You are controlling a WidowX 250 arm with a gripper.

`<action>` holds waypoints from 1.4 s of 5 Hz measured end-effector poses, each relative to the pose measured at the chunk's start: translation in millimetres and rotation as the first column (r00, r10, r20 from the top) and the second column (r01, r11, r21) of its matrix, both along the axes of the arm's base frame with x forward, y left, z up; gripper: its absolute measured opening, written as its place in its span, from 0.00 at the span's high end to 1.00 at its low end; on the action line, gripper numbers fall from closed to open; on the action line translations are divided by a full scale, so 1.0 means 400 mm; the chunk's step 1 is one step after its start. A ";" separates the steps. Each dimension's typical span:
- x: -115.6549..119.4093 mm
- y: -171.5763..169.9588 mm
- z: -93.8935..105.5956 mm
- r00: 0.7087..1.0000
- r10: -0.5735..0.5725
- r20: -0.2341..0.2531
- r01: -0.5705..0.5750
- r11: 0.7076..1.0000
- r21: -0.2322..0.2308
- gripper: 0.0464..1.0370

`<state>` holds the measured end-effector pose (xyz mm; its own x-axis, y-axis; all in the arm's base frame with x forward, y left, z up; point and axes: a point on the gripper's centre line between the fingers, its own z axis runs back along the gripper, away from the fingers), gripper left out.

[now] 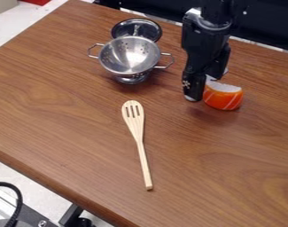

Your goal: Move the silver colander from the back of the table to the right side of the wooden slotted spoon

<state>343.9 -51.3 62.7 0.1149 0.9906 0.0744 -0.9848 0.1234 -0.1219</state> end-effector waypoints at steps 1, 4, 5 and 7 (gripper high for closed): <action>-0.010 0.001 -0.028 0.999 0.002 -0.035 -0.002 1.000 0.005 0.04; 0.017 0.064 -0.011 0.995 0.102 -0.015 -0.102 0.995 -0.007 0.04; 0.020 0.102 -0.010 0.989 0.146 -0.015 -0.146 0.989 -0.018 0.04; -0.002 0.202 0.047 0.989 0.115 -0.090 -0.121 0.990 -0.065 0.04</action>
